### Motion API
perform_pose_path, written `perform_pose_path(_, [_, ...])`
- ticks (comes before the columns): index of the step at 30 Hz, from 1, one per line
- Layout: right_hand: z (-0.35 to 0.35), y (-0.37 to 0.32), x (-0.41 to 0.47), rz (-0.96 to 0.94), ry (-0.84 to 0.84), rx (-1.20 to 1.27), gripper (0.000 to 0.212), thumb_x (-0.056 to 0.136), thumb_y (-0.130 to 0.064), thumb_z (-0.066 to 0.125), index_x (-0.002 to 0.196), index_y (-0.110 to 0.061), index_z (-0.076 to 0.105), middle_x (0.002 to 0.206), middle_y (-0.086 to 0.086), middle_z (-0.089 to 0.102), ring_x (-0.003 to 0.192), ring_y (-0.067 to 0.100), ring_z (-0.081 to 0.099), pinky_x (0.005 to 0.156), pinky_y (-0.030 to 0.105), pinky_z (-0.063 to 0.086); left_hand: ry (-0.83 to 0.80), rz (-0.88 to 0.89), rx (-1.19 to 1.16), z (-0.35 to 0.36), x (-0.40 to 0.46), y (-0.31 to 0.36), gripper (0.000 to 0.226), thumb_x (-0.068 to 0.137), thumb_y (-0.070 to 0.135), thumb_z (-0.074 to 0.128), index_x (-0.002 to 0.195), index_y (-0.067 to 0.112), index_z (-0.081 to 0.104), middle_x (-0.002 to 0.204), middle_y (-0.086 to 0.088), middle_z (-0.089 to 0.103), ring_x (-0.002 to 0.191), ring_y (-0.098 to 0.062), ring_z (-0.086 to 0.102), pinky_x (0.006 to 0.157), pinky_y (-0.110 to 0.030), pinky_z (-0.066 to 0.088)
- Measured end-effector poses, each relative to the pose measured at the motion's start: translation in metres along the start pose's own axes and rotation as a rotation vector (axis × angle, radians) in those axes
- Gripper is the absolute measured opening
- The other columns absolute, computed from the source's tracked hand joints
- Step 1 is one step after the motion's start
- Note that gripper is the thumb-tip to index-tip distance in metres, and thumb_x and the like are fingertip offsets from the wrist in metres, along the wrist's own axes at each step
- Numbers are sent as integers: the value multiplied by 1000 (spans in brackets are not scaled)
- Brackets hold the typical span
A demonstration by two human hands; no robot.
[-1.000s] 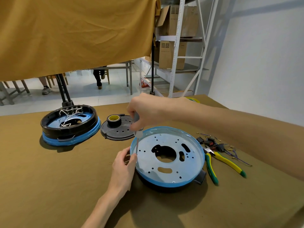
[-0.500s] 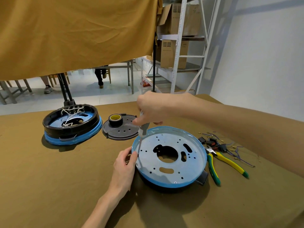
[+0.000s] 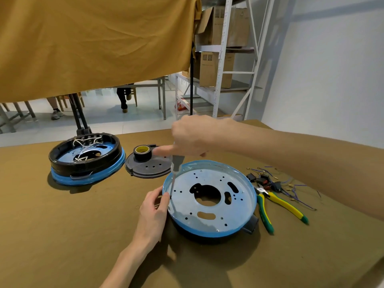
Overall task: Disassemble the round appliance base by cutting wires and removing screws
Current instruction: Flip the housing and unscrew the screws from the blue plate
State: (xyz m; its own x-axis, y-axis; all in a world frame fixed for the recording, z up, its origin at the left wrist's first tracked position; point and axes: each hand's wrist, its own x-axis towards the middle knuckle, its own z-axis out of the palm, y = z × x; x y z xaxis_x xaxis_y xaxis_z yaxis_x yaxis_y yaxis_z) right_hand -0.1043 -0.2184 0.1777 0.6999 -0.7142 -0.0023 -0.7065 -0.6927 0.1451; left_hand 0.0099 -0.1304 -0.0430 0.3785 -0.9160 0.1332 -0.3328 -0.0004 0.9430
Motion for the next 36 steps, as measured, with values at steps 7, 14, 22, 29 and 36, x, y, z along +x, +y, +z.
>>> perform_pose_path(7, [-4,20,4,-157,-73,197,27,82,-44,80,79,-19,70,63,-7,72,54,4,64,53,24,50,4,2,-3,1,-1,1,46,107,36,48,149,19,49,146,3,55,129,-7,46,102,-26,41])
perform_pose_path(14, [-2,6,-3,-200,-102,73,51,84,-34,80,126,-18,54,106,0,63,90,20,66,75,41,59,-1,-12,23,-1,-2,3,48,105,42,47,145,18,55,139,3,60,131,-17,53,106,-36,48])
perform_pose_path(22, [15,2,-8,-94,163,32,45,89,-53,72,69,-16,55,64,3,61,62,24,63,47,34,49,-116,-29,116,-15,2,8,25,105,31,50,113,28,73,104,10,75,100,-9,68,83,-31,58])
perform_pose_path(29, [13,-11,-21,-89,185,197,53,82,-65,74,78,-13,63,63,1,66,53,16,64,40,29,42,-273,-49,130,-28,2,7,11,98,35,63,107,41,65,92,10,76,81,-6,74,63,-20,59])
perform_pose_path(36, [14,3,-34,-38,90,140,53,86,-65,68,76,-14,62,61,0,65,49,15,57,39,25,37,-234,2,51,-15,-3,6,30,104,40,51,131,34,62,119,21,59,109,8,57,85,-15,46])
